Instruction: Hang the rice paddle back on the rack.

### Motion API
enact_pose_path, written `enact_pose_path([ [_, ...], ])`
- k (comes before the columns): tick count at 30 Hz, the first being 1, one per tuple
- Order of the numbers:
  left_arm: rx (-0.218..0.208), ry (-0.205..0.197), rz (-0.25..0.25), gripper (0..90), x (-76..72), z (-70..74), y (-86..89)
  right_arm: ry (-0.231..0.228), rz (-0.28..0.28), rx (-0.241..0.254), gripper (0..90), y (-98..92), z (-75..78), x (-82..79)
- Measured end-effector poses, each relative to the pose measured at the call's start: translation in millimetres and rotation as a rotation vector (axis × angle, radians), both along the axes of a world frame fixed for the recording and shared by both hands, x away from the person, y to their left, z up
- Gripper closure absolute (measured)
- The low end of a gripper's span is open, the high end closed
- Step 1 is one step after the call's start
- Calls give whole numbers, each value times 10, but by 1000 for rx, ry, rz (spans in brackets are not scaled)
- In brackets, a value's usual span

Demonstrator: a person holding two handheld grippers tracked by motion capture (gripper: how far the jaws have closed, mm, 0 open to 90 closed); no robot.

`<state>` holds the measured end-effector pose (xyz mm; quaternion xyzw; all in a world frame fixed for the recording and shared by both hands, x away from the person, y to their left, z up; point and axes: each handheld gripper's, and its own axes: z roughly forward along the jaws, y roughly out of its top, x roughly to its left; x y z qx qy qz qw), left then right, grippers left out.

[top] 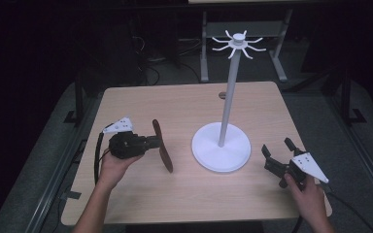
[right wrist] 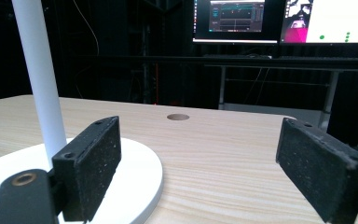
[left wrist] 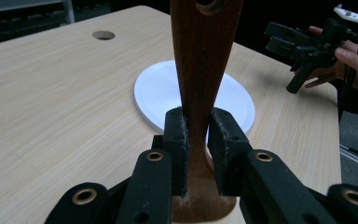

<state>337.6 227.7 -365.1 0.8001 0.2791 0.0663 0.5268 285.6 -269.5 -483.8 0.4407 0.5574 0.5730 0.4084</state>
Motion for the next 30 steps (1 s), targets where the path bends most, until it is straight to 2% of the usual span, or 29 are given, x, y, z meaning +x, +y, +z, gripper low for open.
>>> enact_pose_path([
  [8,-45,-33,-26,773,14,162,-1,0,-1,-1,135,1,0,0],
  [30,-70,-122,-102,772,131,661,-273,-1,-1,-1,135,1,0,0],
])
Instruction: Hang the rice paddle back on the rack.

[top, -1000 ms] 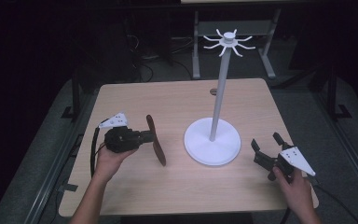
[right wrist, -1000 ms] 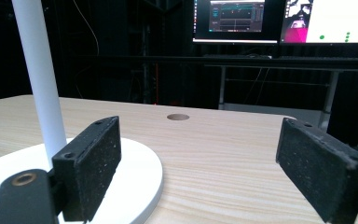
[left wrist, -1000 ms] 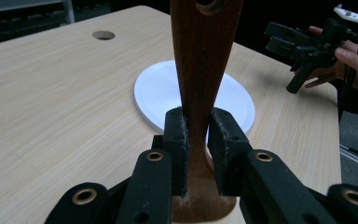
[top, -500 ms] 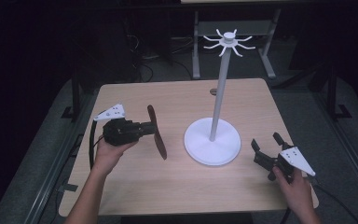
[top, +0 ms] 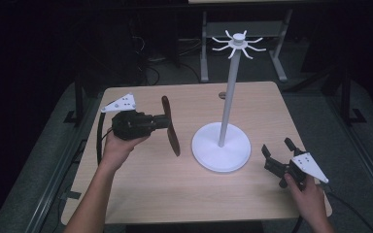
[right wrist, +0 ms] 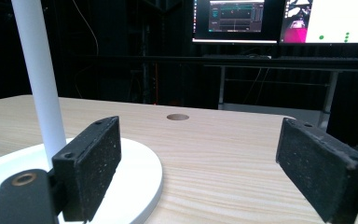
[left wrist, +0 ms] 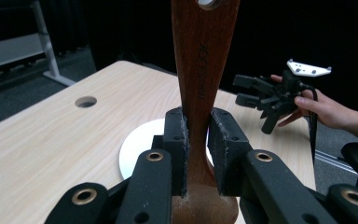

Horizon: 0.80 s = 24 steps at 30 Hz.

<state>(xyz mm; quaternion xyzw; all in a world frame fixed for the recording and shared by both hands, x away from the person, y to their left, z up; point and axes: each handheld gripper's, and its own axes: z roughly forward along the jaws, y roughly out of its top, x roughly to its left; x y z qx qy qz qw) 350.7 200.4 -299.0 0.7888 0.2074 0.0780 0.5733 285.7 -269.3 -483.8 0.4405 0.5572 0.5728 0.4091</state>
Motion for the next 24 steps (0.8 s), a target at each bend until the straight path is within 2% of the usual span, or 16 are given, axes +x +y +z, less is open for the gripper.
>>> enact_pose_path([
  [15,-8,-53,-52,772,112,370,-215,0,0,0,135,-1,0,0],
  [21,-16,-60,-70,772,161,498,-284,0,0,0,135,-1,0,0],
  [22,-12,-74,-77,772,180,523,-294,0,-1,1,135,-2,0,0],
  [24,-23,-67,-80,772,187,568,-325,1,-1,1,135,-2,0,0],
])
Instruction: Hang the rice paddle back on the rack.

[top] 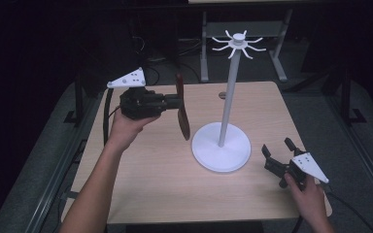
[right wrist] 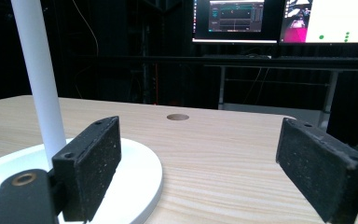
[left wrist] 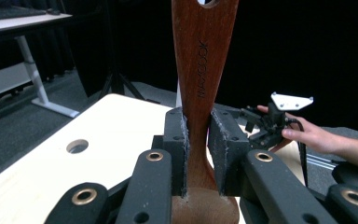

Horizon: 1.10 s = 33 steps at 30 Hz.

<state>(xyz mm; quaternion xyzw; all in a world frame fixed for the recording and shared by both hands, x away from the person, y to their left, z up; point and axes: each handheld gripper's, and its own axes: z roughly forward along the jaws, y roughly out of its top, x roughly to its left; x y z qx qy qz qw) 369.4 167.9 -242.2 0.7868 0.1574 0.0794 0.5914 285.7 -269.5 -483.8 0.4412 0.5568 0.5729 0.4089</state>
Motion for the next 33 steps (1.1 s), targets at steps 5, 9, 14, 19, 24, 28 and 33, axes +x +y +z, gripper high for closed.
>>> enact_pose_path([
  [5,0,-14,-18,772,40,112,-67,0,0,0,135,1,0,0],
  [9,2,-19,-26,772,77,178,-122,0,0,-1,135,-1,0,0],
  [14,-7,-28,-35,772,127,272,-184,-1,0,-1,135,-1,0,0],
  [19,-3,-40,-46,772,161,374,-265,0,1,0,135,0,0,0],
  [24,0,-50,-54,772,189,448,-360,0,1,0,135,0,0,0],
  [28,4,-59,-63,772,211,495,-443,0,2,0,135,1,0,-1],
  [33,8,-61,-68,772,242,516,-529,0,2,-1,135,0,0,-1],
])
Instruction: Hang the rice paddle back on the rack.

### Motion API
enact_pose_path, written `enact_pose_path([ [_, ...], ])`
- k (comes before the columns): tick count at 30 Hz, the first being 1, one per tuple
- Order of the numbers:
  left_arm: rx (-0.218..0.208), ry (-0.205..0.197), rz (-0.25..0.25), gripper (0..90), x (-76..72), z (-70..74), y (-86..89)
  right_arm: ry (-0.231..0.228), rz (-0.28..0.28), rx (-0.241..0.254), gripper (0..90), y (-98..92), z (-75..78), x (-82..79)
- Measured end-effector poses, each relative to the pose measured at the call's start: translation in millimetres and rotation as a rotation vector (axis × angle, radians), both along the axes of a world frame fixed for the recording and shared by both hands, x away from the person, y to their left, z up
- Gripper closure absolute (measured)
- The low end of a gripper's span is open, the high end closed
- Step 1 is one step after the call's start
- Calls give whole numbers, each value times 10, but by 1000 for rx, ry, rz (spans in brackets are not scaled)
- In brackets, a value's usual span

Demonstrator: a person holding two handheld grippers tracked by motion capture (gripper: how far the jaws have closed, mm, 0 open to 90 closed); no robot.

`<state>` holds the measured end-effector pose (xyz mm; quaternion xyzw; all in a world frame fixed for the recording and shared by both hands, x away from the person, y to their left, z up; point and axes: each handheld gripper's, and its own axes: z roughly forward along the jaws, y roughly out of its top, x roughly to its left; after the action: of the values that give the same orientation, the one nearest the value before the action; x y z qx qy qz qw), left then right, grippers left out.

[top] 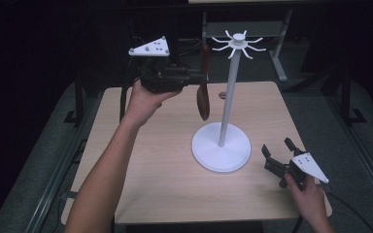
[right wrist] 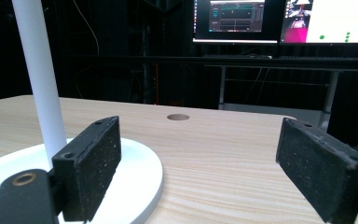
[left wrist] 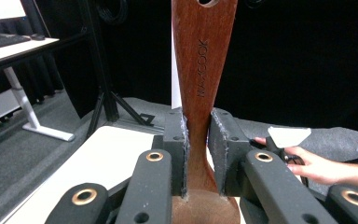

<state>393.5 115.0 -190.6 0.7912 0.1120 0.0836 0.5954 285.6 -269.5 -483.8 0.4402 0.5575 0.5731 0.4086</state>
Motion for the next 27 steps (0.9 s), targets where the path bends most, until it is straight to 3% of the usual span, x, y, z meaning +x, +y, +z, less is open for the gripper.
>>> enact_pose_path([
  [27,6,20,-16,772,135,-41,-246,-1,4,-2,135,1,0,0],
])
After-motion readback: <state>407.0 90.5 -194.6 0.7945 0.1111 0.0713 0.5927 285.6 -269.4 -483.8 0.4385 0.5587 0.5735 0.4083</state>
